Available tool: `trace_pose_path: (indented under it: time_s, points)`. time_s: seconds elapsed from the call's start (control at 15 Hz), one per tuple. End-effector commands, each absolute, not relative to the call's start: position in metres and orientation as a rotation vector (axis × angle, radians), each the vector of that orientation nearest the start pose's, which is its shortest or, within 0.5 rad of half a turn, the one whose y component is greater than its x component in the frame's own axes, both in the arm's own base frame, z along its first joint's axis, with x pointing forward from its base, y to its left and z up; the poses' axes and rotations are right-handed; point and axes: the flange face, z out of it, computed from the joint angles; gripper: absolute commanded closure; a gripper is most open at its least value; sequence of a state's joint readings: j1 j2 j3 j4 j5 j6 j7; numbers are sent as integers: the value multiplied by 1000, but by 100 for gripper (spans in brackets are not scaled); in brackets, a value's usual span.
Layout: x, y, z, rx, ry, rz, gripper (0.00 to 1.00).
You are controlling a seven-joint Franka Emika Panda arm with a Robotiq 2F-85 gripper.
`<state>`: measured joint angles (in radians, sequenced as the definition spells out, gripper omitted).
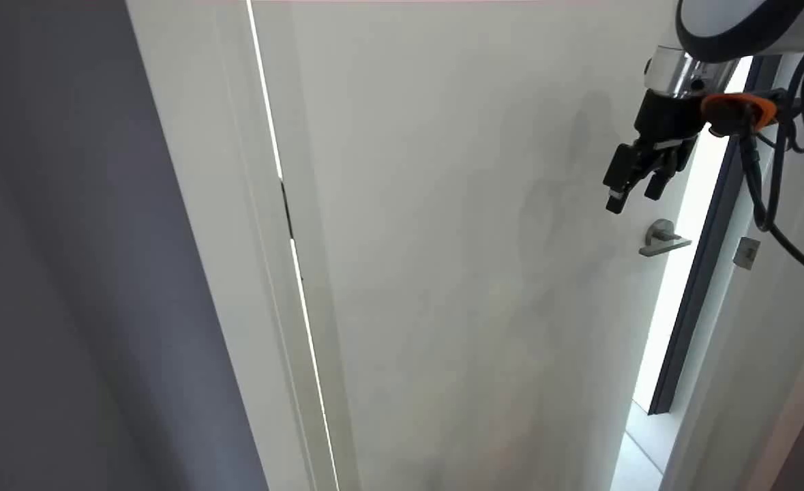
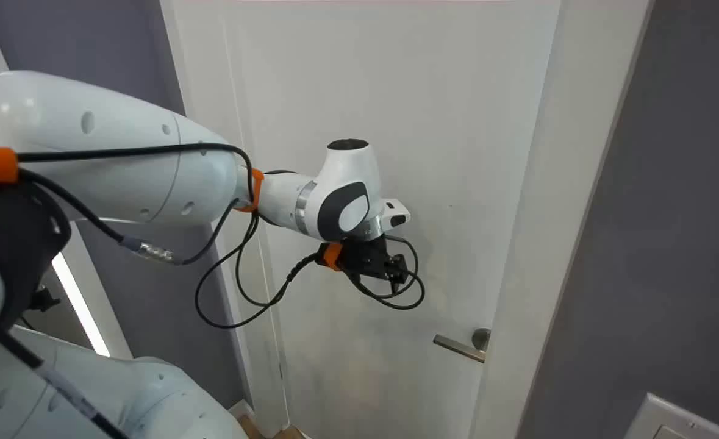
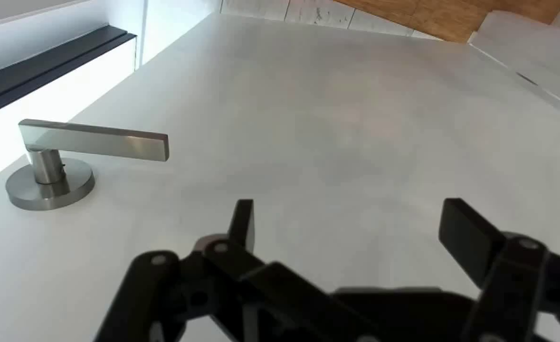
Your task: Close the door using the door handle
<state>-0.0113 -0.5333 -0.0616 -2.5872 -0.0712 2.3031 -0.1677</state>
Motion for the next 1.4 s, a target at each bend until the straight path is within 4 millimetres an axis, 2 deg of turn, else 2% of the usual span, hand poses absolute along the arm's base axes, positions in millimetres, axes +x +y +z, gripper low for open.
trace_pose_path:
  time_s: [0.0,0.47,0.53,0.87,1.13,1.33]
  points:
    - [399,-31,460,-3166,-223,-388,0]
    - [401,-31,456,-3160,-226,-349,0]
    - [408,-37,447,-3091,-280,-269,0]
    - [417,-76,416,-2955,-130,-96,0]
    - [424,-103,401,-2913,37,-93,0]
    - [424,-124,394,-2922,237,-136,0]
